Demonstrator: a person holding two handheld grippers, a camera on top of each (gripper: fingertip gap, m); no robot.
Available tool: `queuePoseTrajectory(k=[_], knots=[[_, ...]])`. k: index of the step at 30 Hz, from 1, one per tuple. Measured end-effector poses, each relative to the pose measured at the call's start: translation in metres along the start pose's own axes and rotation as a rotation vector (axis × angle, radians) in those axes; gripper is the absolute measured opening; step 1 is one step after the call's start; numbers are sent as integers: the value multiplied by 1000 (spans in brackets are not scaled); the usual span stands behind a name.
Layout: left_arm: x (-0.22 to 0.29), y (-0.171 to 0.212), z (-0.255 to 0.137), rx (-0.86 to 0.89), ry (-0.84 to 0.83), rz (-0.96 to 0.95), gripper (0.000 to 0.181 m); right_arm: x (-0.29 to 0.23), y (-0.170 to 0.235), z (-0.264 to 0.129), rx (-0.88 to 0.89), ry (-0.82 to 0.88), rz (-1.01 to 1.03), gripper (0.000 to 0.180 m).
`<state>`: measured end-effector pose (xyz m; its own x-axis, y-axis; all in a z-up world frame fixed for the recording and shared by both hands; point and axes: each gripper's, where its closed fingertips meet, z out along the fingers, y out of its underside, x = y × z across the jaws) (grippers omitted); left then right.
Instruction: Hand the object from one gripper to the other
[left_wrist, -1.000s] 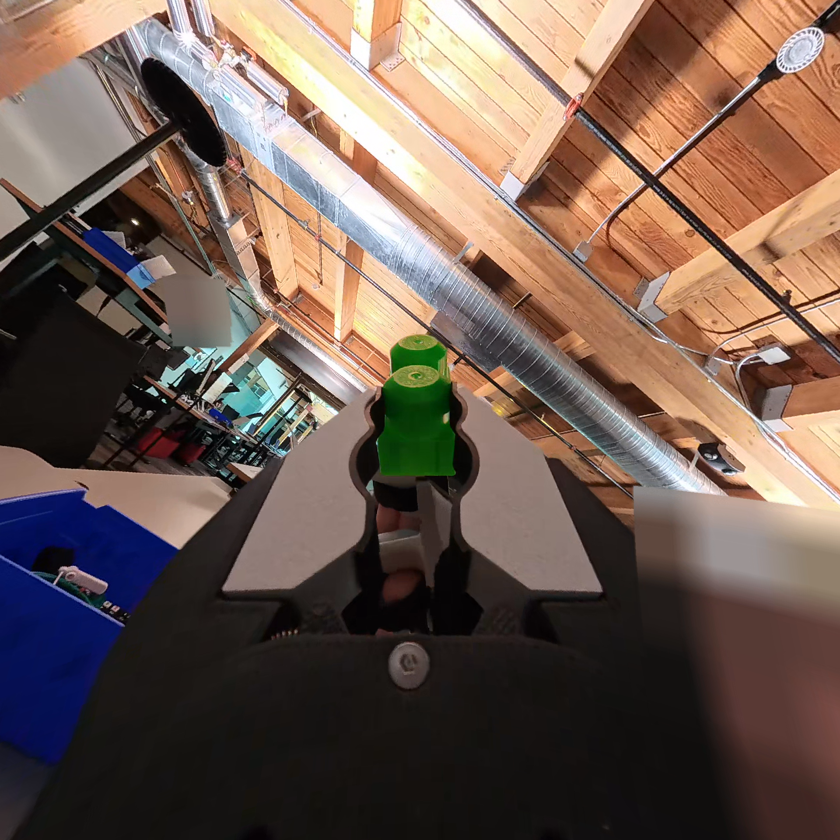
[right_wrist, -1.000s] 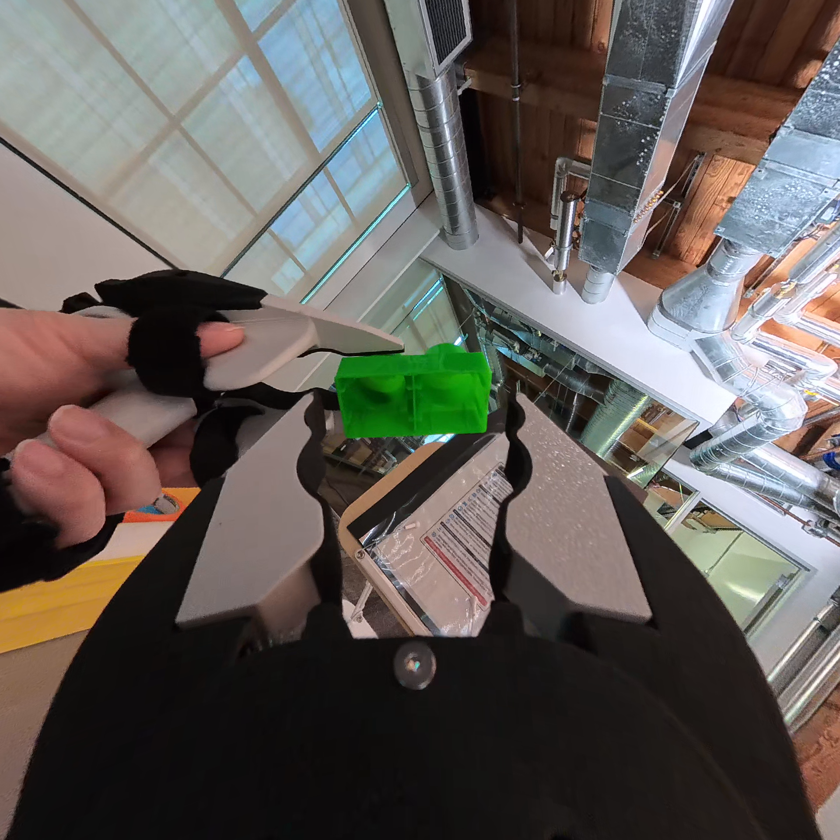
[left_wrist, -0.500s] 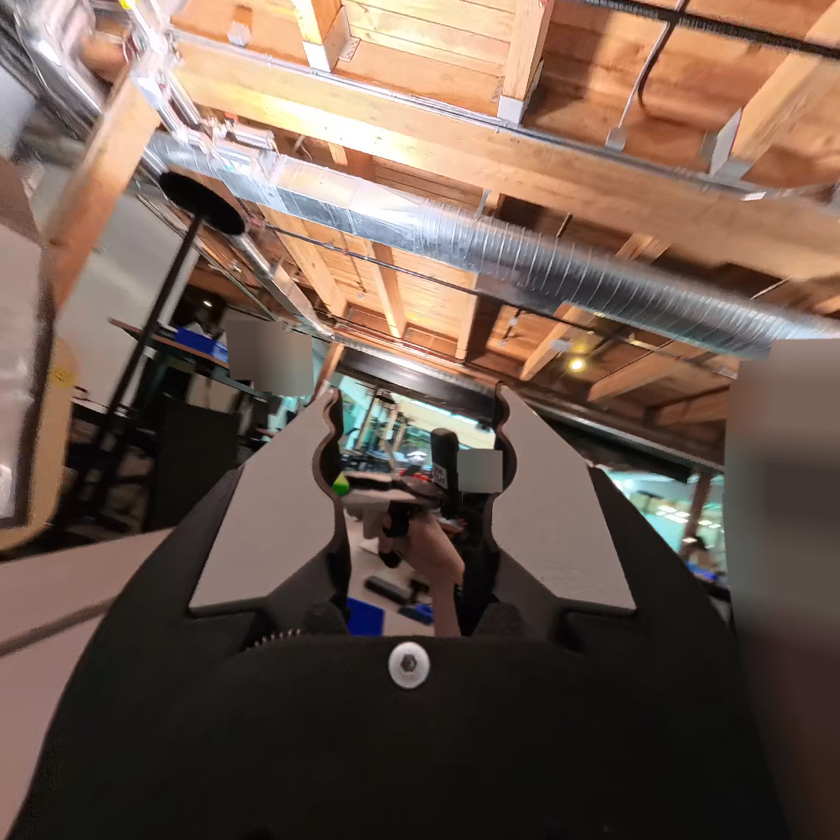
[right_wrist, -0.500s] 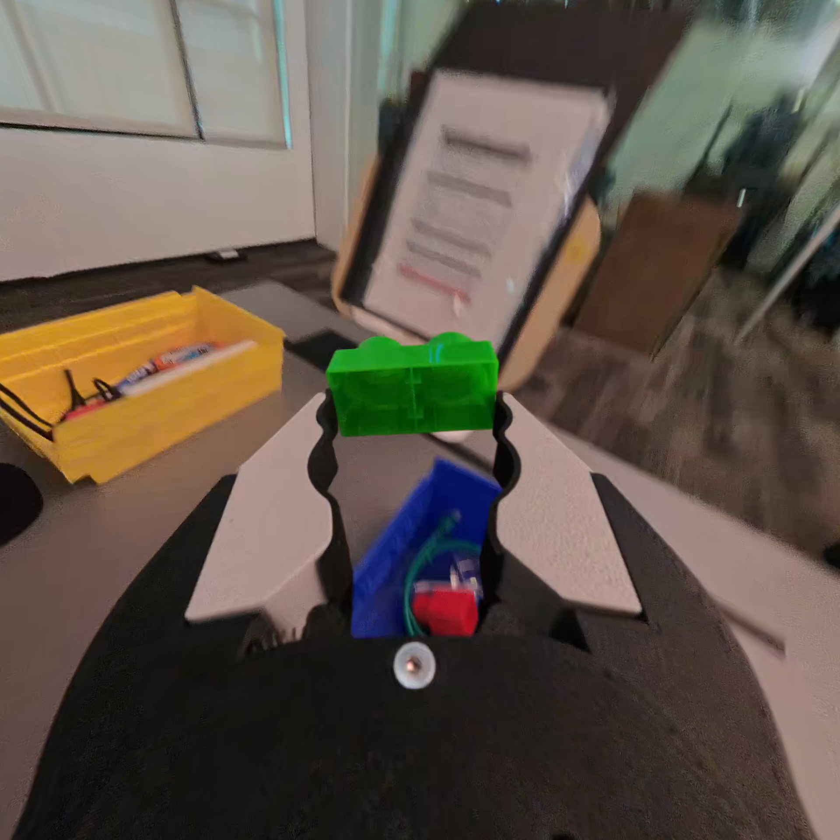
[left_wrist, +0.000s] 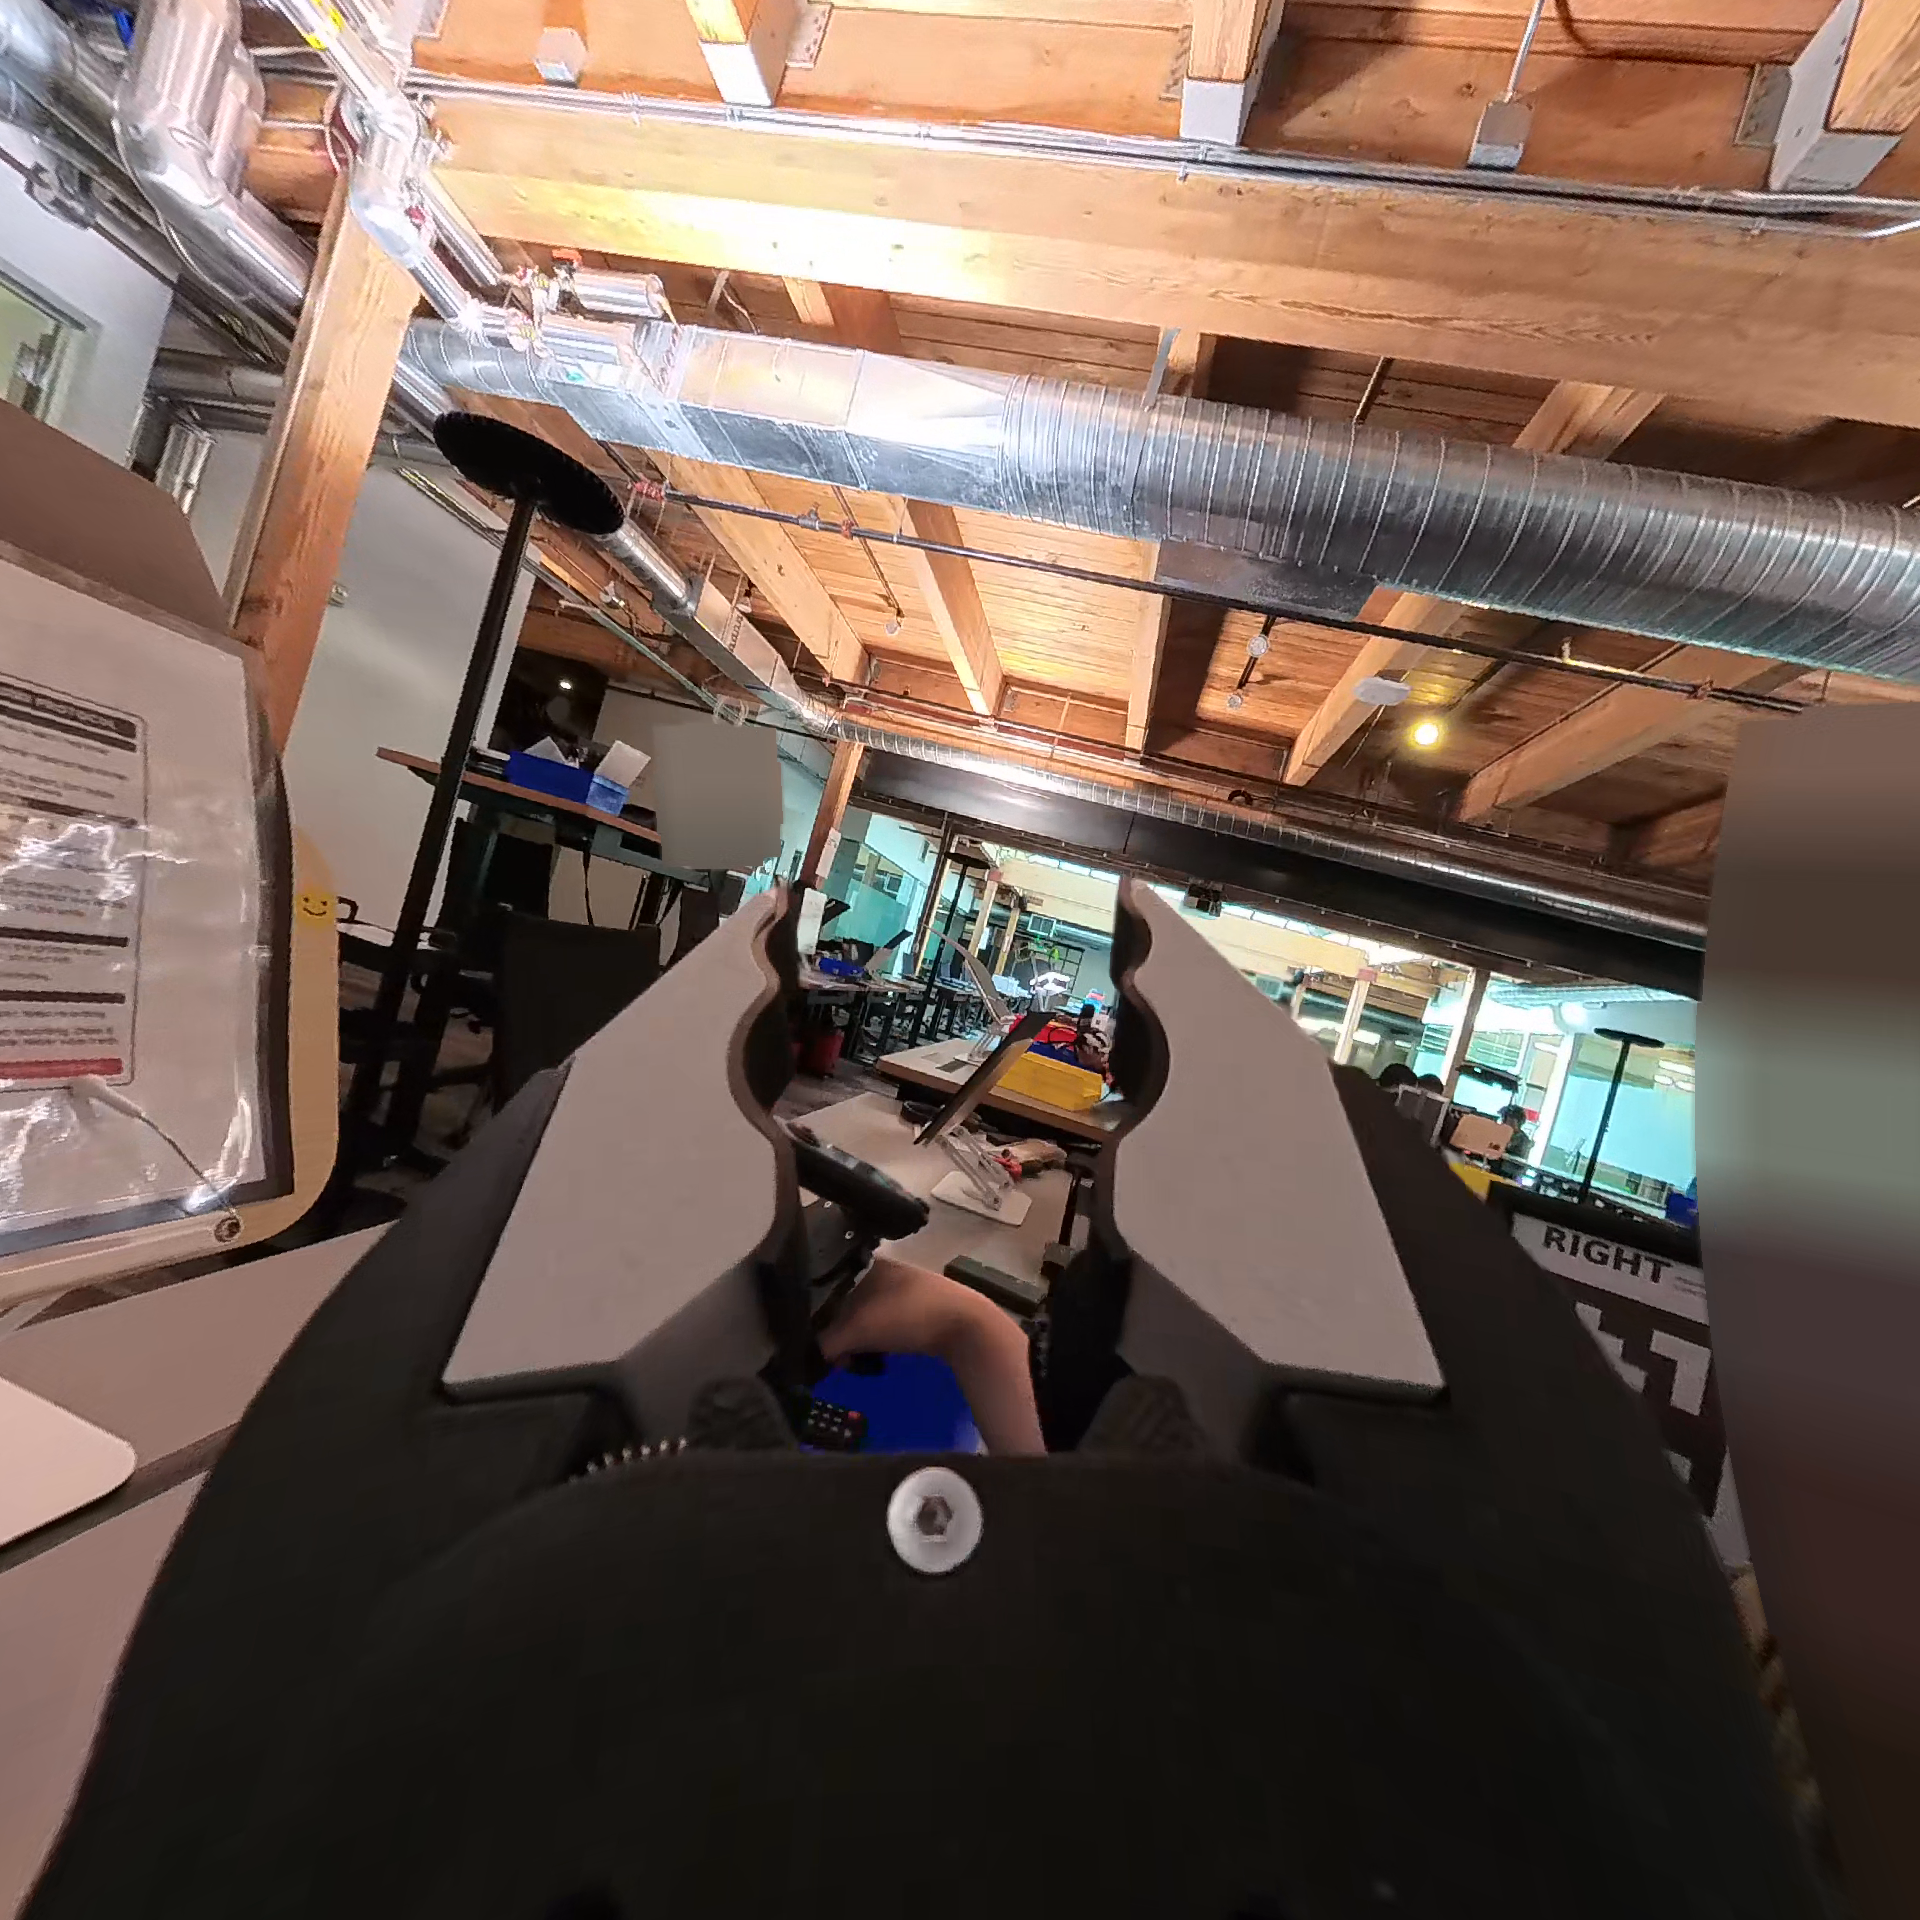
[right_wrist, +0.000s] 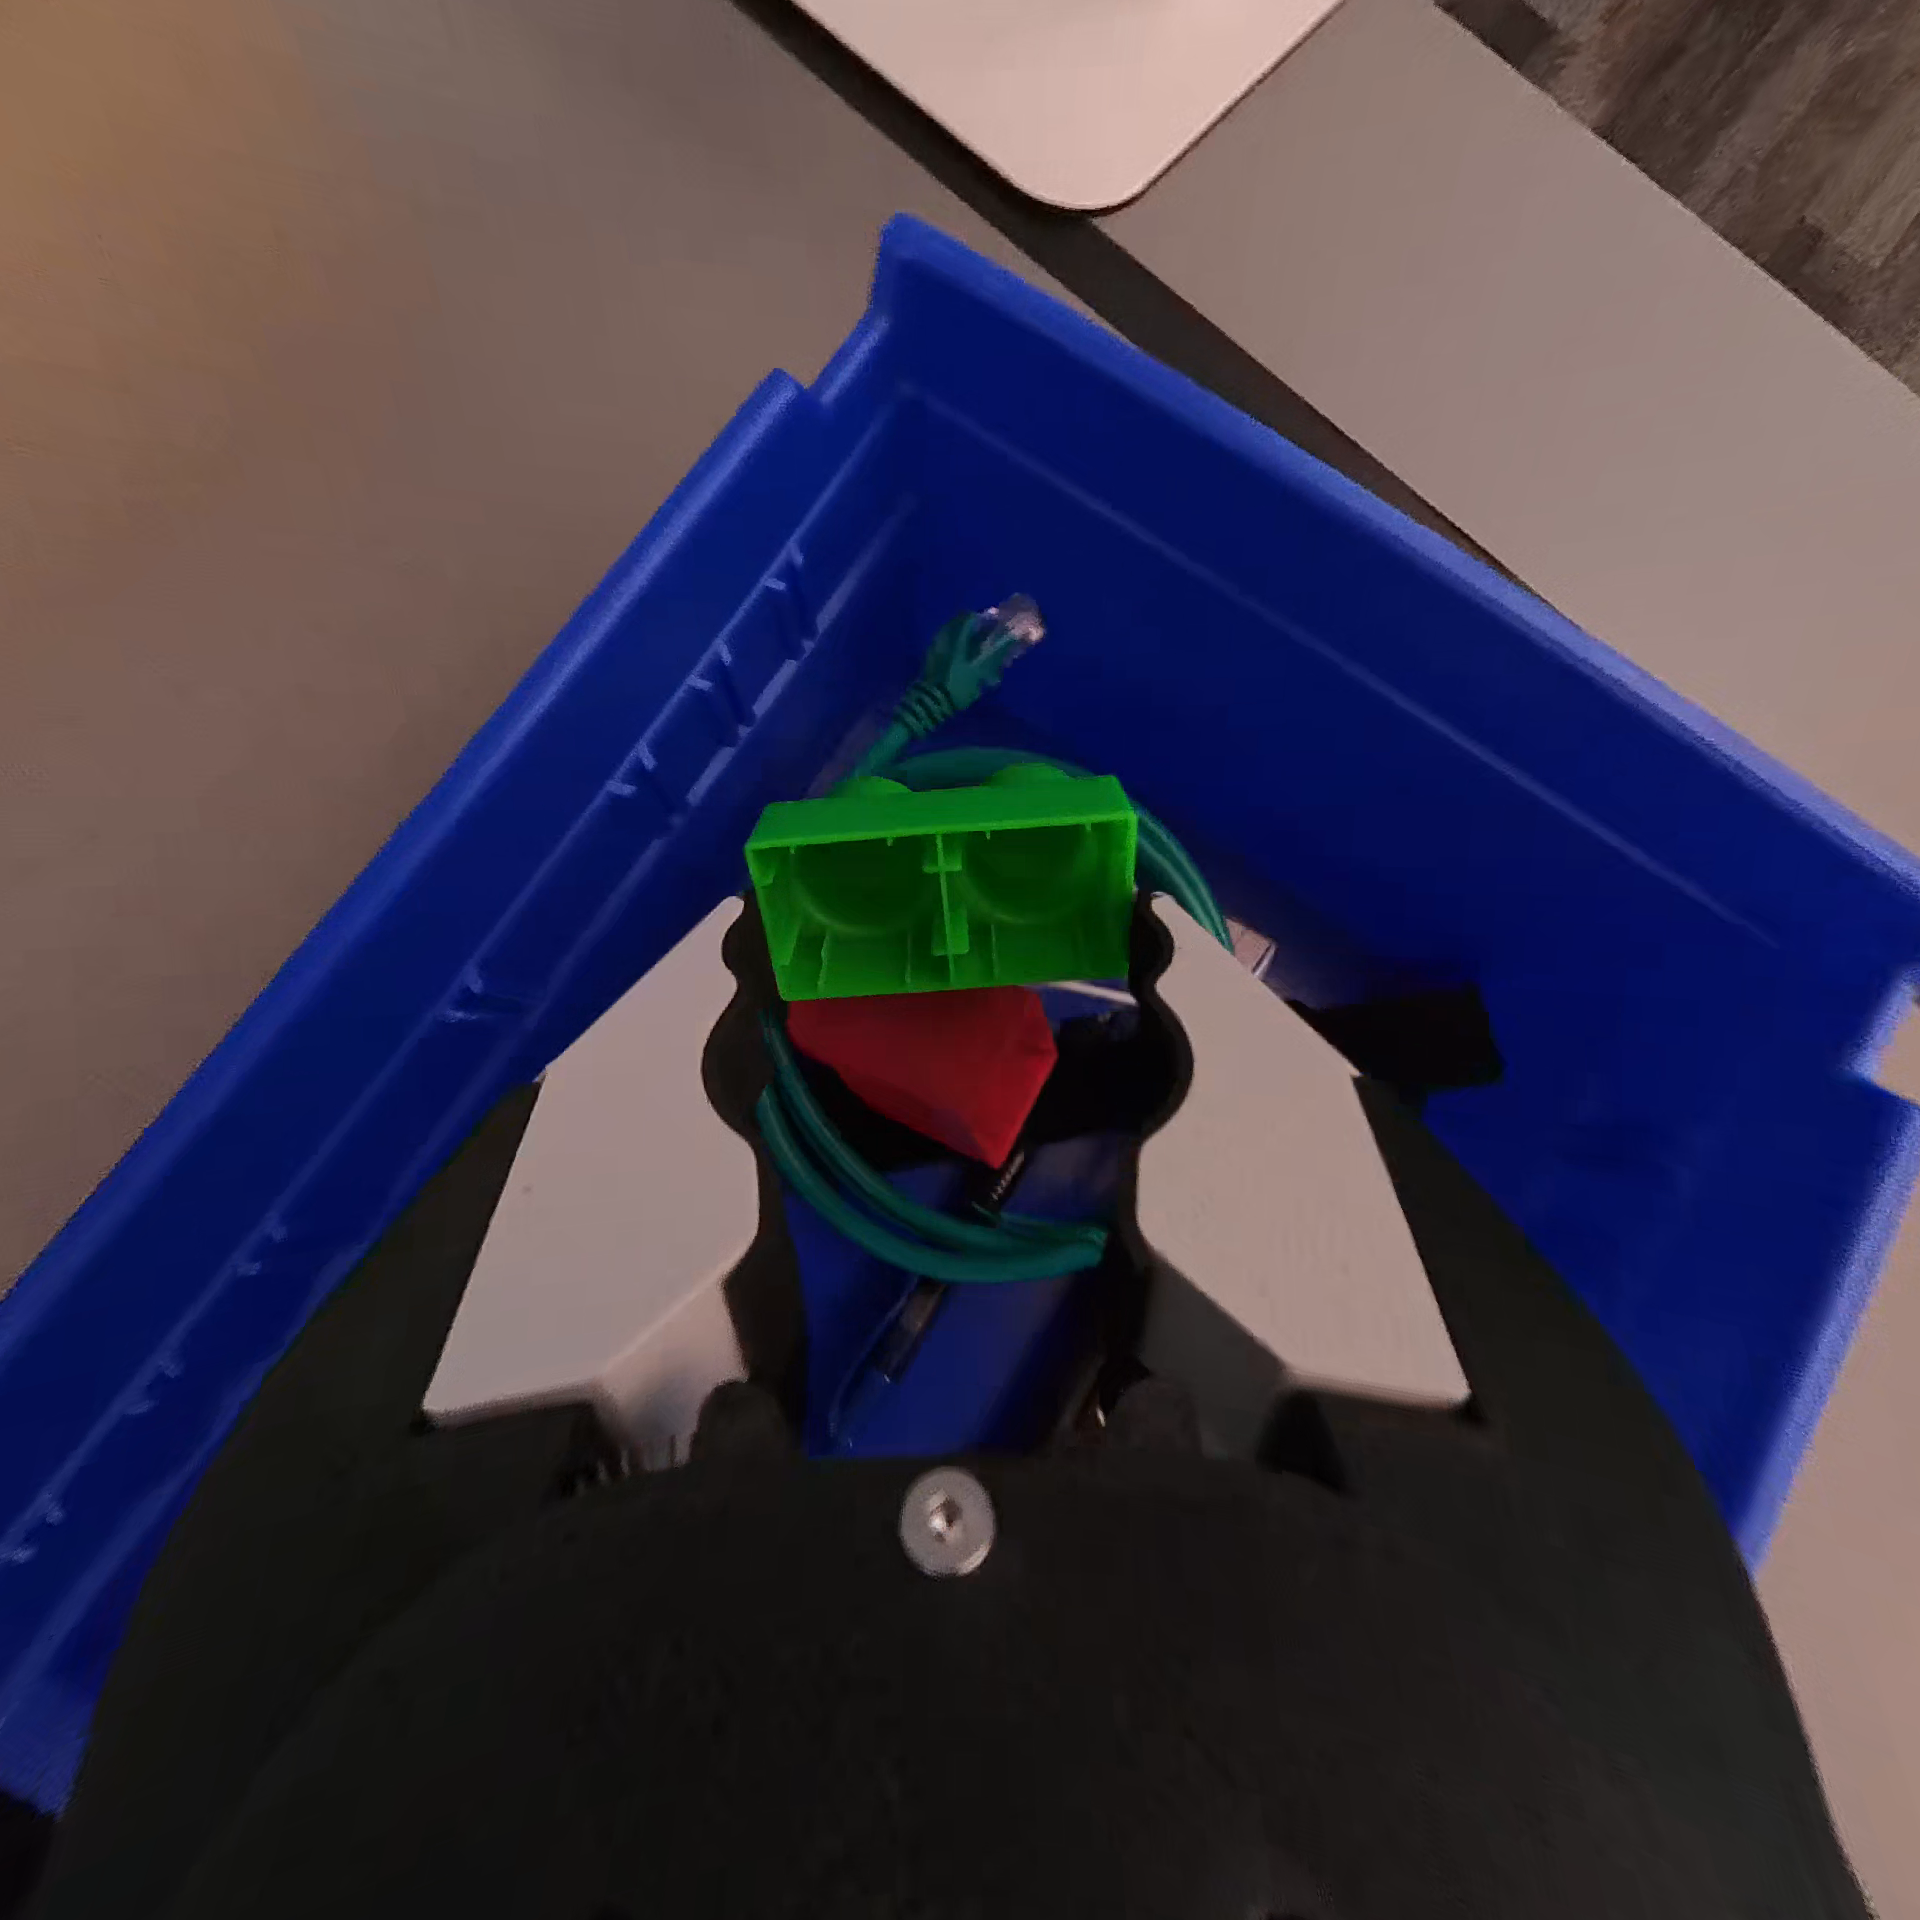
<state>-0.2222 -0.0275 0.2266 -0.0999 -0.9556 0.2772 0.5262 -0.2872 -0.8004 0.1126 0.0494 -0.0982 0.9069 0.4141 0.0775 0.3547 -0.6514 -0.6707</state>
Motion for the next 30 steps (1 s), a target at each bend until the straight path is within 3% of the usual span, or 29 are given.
queuePoseTrajectory(k=[6, 12, 18, 21, 24, 30], knots=[[-13, -3, -11, -80, -76, 94, 56, 0, 0, 5, -19, 39, -77, 71], [-52, -17, -46, -229, -363, 387, 56, 4, -26, -55, 129, 67, -9, 76], [-130, 21, -123, -719, -729, 481, 58, 8, -48, -125, 292, 200, -29, 75], [-175, 47, -169, -979, -898, 494, 44, 2, -61, -144, 375, 212, -35, 72], [-211, 84, -207, -1203, -976, 411, 32, -3, -66, -146, 386, 211, -51, 71], [-262, 124, -256, -1467, -1025, 483, 46, -5, -61, -128, 297, 207, -66, 69]])
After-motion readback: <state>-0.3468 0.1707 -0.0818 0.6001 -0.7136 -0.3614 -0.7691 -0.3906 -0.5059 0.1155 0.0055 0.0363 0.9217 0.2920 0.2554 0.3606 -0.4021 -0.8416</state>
